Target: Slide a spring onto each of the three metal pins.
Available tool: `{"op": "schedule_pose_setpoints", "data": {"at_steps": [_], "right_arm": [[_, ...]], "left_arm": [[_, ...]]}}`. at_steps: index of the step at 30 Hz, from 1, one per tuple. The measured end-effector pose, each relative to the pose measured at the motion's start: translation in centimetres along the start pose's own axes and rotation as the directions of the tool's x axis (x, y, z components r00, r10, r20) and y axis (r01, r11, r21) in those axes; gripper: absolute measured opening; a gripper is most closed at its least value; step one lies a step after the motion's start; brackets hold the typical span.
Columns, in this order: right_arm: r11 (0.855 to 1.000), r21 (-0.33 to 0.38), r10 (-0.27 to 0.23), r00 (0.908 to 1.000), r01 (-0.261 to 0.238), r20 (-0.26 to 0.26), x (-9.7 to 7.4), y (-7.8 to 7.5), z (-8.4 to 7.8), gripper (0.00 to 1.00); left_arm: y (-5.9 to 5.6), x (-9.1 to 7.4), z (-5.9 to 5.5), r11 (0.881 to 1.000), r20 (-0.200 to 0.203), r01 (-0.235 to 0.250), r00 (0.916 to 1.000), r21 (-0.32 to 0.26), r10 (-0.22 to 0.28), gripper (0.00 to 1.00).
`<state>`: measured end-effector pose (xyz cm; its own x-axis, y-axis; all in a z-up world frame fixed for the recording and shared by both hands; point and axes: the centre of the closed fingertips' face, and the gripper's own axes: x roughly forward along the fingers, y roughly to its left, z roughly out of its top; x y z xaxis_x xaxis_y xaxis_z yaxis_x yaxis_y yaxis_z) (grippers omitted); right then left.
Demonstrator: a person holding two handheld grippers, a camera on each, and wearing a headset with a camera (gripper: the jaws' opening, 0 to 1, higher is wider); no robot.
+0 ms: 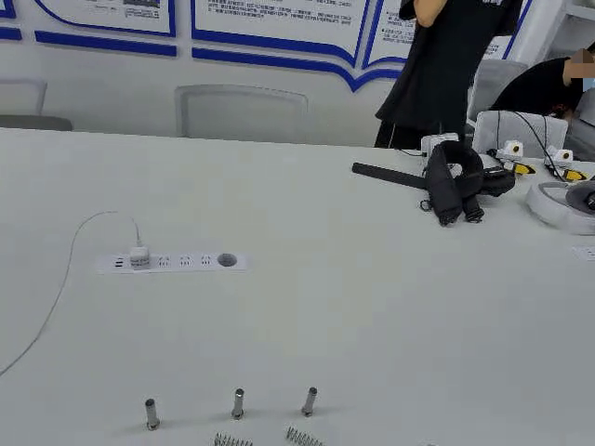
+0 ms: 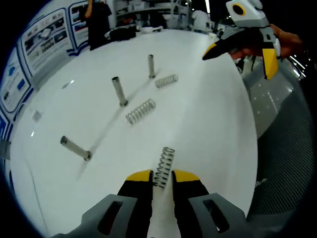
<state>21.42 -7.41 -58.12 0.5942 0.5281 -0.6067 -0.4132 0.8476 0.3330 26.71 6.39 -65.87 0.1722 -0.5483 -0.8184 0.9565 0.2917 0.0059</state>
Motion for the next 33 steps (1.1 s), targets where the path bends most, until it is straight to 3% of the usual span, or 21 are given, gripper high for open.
{"op": "schedule_pose_setpoints", "data": {"at_steps": [3,6,10,27,33], "right_arm": [[1.0,-0.002,0.005,1.0,-0.005,0.002,0.0,0.2,0.1,0.94],[1.0,-0.008,0.011,0.9999,-0.011,0.001,0.1,0.4,0.2,0.94],[1.0,-0.013,0.016,0.9999,-0.016,0.004,0.1,0.6,0.4,0.93],[0.995,-0.025,0.094,0.9955,-0.095,-0.011,0.9,2.9,0.1,0.9],[0.992,-0.027,0.12,0.9927,-0.121,-0.01,1.2,3.5,0.2,0.87]], "left_arm": [[-0.1,-0.1,-0.3,1.0,-0.014,-0.012,0.9998,-0.004,0.012,0.11],[-0.1,-0.3,-0.5,0.996,-0.034,-0.019,0.9993,-0.083,0.016,0.1],[-0.3,-0.5,-0.7,0.996,-0.028,-0.019,0.9995,-0.089,0.016,0.1],[-0.6,-4.4,0.5,0.99,0.066,-0.029,0.9971,-0.141,0.039,0.1],[-0.8,-6.1,1.7,0.991,0.099,-0.032,0.994,-0.132,0.046,0.1]]}}
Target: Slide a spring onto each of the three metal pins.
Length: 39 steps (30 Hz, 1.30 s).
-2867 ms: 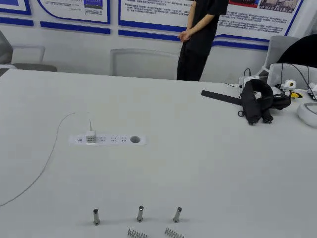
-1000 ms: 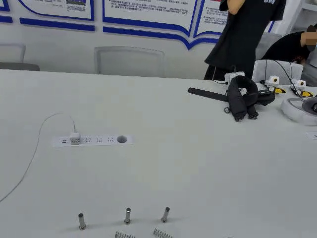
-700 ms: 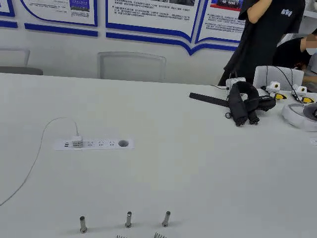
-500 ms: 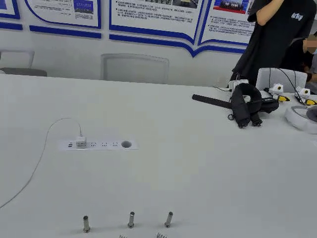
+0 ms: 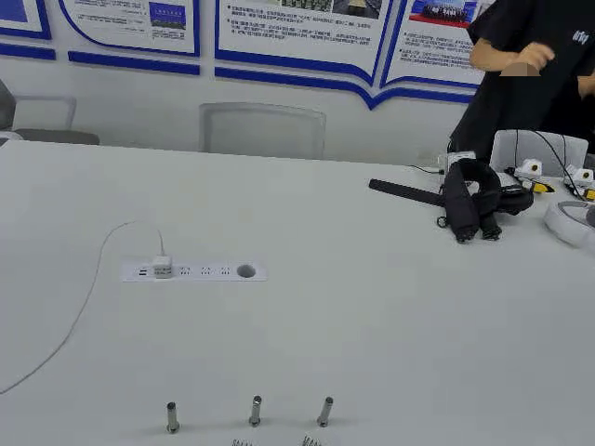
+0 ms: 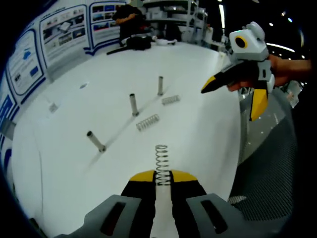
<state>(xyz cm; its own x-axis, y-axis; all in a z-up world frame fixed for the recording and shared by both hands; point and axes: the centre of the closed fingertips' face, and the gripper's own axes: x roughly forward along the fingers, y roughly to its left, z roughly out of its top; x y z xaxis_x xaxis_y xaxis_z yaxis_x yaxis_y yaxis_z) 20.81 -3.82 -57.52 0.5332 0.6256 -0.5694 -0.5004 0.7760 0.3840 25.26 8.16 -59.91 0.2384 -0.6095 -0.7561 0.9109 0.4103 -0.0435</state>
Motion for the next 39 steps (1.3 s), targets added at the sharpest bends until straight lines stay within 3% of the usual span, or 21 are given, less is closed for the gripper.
{"op": "schedule_pose_setpoints", "data": {"at_steps": [17,28,33,39], "right_arm": [[0.997,0.003,0.082,0.9951,-0.082,0.055,0.2,1.4,2.2,0.72],[0.984,0.055,0.161,0.9789,-0.169,0.126,0.2,2.5,4.1,0.51],[0.976,0.067,0.197,0.9704,-0.208,0.14,0.4,3.2,4.5,0.39],[0.968,0.08,0.227,0.9644,-0.239,0.136,0.5,3.8,4.3,0.35]], "left_arm": [[-1.9,-1.0,3.8,0.998,0.069,0.015,0.9975,0.065,-0.019,0.1],[-4.1,-1.0,5.6,0.99,0.096,0.053,0.9932,0.128,-0.066,0.1],[-5.2,-1.0,6.1,0.985,0.108,0.066,0.9906,0.157,-0.084,0.1],[-6.1,-1.0,6.7,0.983,0.124,0.074,0.9877,0.168,-0.095,0.1]]}}
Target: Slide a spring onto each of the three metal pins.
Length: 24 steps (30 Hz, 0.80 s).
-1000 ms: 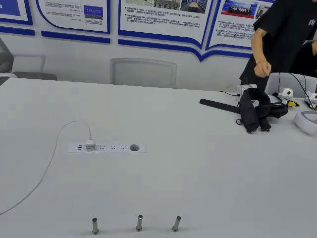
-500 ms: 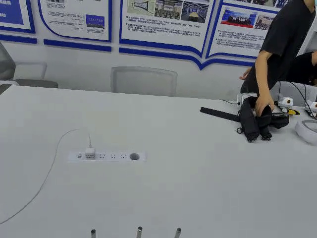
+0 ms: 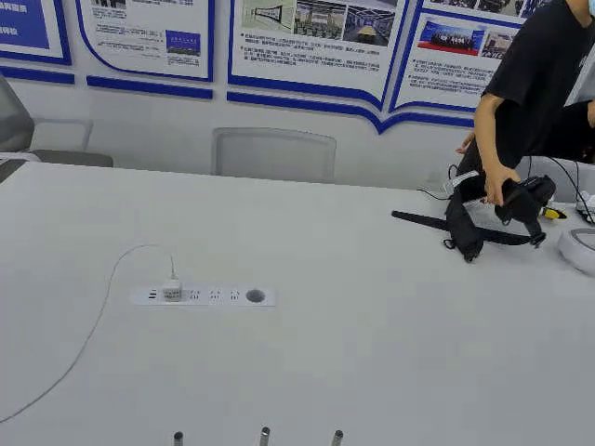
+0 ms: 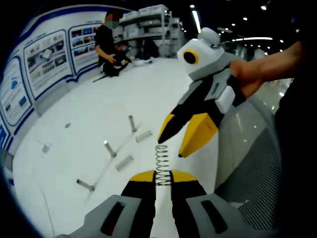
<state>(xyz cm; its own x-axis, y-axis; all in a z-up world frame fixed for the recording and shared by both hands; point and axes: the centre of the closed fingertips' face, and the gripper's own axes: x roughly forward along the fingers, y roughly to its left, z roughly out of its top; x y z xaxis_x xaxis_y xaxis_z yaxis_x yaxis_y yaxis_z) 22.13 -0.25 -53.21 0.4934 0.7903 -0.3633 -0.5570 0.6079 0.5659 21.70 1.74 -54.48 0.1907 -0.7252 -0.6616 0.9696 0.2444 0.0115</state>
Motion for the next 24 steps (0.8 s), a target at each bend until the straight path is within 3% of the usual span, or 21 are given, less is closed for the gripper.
{"op": "schedule_pose_setpoints", "data": {"at_steps": [11,16,24], "right_arm": [[0.999,0.023,0.047,0.9988,-0.047,-0.011,0.1,0.9,-0.5,0.27],[0.996,0.047,0.072,0.9973,-0.071,-0.015,0.1,1.2,-0.5,0.23],[0.995,0.054,0.087,0.9959,-0.085,-0.026,-0.2,1.3,-0.5,0.15]], "left_arm": [[-1.4,0.0,0.9,0.999,0.019,0.026,0.9995,0.035,-0.027,0.1],[-1.9,0.1,1.0,0.995,0.019,0.046,0.9987,0.085,-0.048,0.1],[-1.9,0.1,1.0,0.993,0.019,0.059,0.998,0.104,-0.061,0.1]]}}
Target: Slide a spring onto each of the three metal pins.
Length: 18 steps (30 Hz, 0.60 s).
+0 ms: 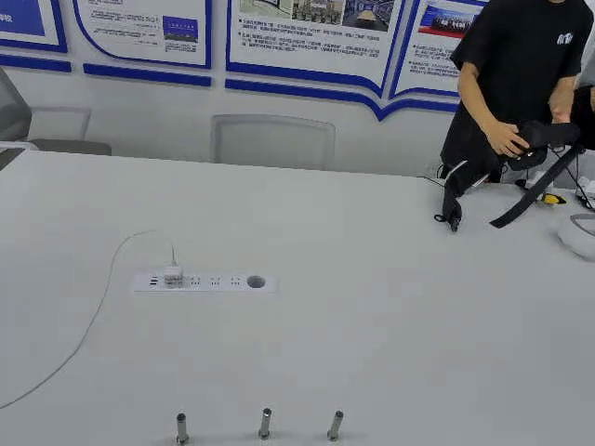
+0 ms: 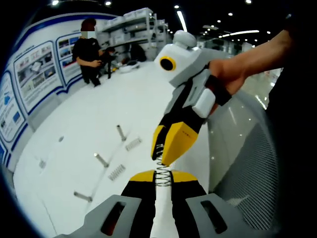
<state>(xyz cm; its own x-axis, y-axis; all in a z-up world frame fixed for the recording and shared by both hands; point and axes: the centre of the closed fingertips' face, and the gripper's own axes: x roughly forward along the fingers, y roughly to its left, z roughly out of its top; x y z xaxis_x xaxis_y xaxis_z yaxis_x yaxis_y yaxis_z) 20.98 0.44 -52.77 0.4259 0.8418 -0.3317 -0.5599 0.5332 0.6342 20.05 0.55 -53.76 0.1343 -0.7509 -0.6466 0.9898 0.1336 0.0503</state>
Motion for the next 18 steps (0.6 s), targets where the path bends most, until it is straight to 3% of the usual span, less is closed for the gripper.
{"op": "schedule_pose_setpoints", "data": {"at_steps": [7,14,18], "right_arm": [[0.999,-0.021,0.024,0.9997,-0.024,-0.008,-0.2,0.6,0.7,0.12],[0.995,-0.096,-0.011,0.9999,0.011,-0.005,-0.7,0.9,2.6,0.12],[0.986,-0.164,-0.037,0.999,0.032,-0.027,-1.0,1.3,3.6,0.12]], "left_arm": [[0.3,-0.1,0.3,1.0,0.004,0.014,0.9999,0.013,-0.015,0.09],[1.2,-0.1,1.7,1.0,0.039,0.023,0.999,0.004,-0.023,0.09],[1.5,0.0,2.6,1.0,0.058,0.027,0.998,0.009,-0.027,0.09]]}}
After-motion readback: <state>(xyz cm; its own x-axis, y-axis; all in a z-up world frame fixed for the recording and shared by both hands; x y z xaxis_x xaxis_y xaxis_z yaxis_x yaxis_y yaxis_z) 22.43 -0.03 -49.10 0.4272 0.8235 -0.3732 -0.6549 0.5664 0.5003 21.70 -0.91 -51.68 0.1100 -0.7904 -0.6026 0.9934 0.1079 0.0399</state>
